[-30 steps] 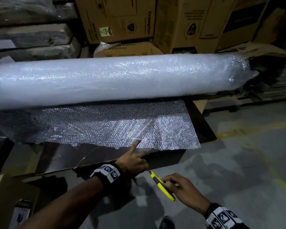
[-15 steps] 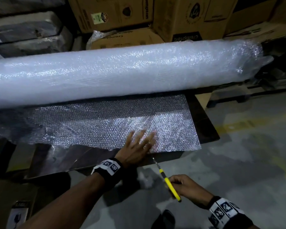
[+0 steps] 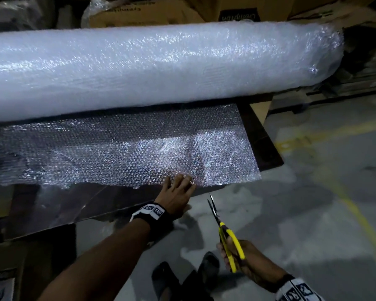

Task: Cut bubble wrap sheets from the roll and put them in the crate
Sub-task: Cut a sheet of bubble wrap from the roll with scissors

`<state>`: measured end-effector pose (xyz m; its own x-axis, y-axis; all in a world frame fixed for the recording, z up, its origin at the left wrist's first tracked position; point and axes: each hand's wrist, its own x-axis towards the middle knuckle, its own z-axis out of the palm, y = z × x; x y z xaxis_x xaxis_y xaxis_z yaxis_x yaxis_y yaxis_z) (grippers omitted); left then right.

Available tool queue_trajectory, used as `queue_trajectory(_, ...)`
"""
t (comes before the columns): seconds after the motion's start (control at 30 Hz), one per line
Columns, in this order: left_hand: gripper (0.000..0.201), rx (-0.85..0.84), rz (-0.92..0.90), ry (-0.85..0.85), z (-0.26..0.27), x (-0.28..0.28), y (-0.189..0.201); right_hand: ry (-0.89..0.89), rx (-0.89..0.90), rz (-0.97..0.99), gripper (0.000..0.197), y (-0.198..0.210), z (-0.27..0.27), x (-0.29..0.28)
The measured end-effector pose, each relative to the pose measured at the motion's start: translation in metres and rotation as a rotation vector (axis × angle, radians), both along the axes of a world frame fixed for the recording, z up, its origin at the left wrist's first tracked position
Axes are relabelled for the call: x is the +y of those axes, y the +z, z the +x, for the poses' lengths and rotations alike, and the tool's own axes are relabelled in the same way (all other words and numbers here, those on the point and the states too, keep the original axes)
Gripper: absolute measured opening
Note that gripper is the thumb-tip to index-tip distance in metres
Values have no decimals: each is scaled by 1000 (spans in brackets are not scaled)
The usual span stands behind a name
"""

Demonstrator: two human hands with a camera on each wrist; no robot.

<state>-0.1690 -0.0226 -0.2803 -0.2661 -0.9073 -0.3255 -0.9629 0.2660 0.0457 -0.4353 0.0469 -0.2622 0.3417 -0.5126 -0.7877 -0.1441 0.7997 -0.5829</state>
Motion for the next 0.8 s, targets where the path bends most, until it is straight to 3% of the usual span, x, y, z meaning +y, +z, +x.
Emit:
queue_trajectory(0.1,66,70,-120,-35,4,-11,1,-55,5,-1,99,0,12,4)
queue_trajectory(0.3,31,99,-260,-107,9,-37,-13,-224,-53,90,55,7,38,-7)
queue_trajectory(0.4,21,108,-301,-118,9,-44,-20,-224,-98,77,55,9,45,-9)
queue_trajectory(0.53,28,124,-371,-142,11,-51,-25,-207,-143,12,87,5,49,-9)
queue_trajectory(0.63,30,116,-443,-159,10,-55,-24,-202,-150,-11,93,3,51,-9)
queue_trajectory(0.7,28,82,-479,-170,8,-57,-23,-207,-151,-8,87,5,53,-10)
queue_trajectory(0.8,25,63,-535,-202,6,-60,-23,-223,-152,2,59,10,53,-9)
